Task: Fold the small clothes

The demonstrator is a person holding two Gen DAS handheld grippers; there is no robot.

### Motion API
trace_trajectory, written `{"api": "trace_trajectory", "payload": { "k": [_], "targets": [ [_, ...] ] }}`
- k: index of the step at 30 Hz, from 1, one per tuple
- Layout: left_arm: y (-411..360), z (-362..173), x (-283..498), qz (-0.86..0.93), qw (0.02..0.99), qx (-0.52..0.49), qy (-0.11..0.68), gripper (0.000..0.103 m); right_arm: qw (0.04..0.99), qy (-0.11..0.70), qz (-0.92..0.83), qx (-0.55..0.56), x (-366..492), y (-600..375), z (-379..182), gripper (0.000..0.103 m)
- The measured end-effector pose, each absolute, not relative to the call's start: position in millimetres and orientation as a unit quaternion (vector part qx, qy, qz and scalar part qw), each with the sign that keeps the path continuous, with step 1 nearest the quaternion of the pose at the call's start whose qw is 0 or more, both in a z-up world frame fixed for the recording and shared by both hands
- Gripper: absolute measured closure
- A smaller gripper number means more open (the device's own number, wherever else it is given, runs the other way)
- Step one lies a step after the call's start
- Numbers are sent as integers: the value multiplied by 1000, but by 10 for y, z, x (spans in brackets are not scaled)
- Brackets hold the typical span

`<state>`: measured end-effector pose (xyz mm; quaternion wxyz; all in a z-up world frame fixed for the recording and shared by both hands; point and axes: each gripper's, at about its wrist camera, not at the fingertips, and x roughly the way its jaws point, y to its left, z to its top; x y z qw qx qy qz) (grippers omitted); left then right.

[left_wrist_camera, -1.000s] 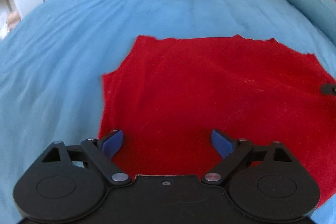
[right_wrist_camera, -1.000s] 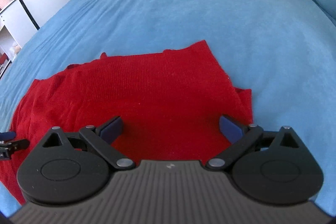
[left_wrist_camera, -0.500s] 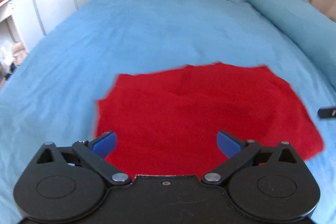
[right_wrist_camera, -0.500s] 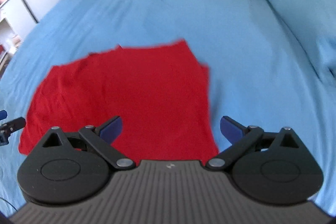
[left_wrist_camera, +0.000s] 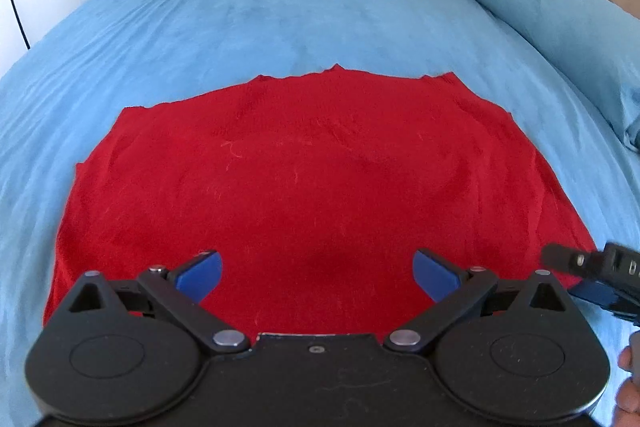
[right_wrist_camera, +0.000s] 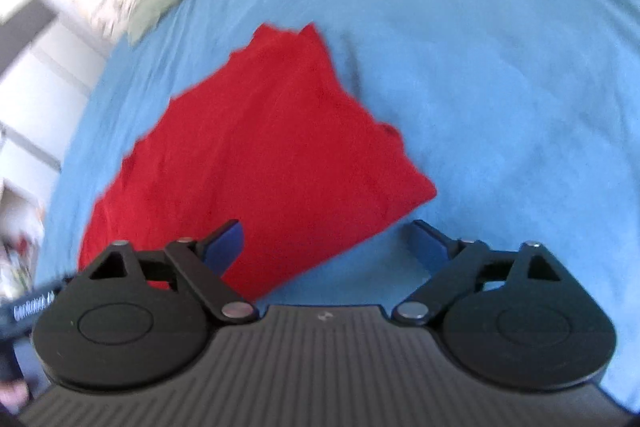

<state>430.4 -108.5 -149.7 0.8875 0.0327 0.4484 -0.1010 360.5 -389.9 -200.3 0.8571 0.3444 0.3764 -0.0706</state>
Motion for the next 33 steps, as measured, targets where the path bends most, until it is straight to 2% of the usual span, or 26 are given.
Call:
{"api": "trace_trajectory", "payload": {
  "k": [4, 9, 11, 13, 14, 16, 18, 25, 26, 30, 33],
  "targets": [
    [-1062, -1536, 4405, -84, 892, 32, 442, 0, 859, 342, -83, 371, 3742, -4035, -2091, 14],
    [-978, -1621, 4602, -51, 894, 18, 444, 0, 870, 332, -87, 354, 3902, -4007, -2113, 15],
    [-959, -1670, 4683, -38, 892, 23, 449, 1, 876, 339, -84, 334, 3999, -3958, -2115, 21],
    [-935, -1759, 4768, -28, 887, 29, 460, 1, 878, 351, -80, 315, 4065, -3935, -2098, 37],
    [-919, -1823, 4811, -25, 882, 29, 470, 2, 878, 356, -81, 308, 4099, -3926, -2095, 41],
    [-875, -1955, 4876, -24, 870, 19, 492, 0, 879, 366, -78, 295, 4135, -3915, -2050, 61],
    [-862, -1997, 4899, -25, 870, 18, 493, 0, 883, 373, -74, 274, 4151, -3874, -1946, 68],
    [-698, -1866, 5083, -52, 845, 7, 532, 1, 910, 346, 2, 228, 4461, -3249, -1192, 76],
    [-598, -1799, 5077, -52, 847, 3, 529, 6, 913, 341, 27, 223, 4547, -3078, -1075, 77],
    [57, -1552, 4948, -31, 858, -8, 512, 6, 910, 329, 165, 190, 4806, -2219, -763, 78],
    [620, -1495, 4767, -1, 863, -1, 505, 6, 880, 353, 277, 153, 4887, -1510, -845, 78]
  ]
}}
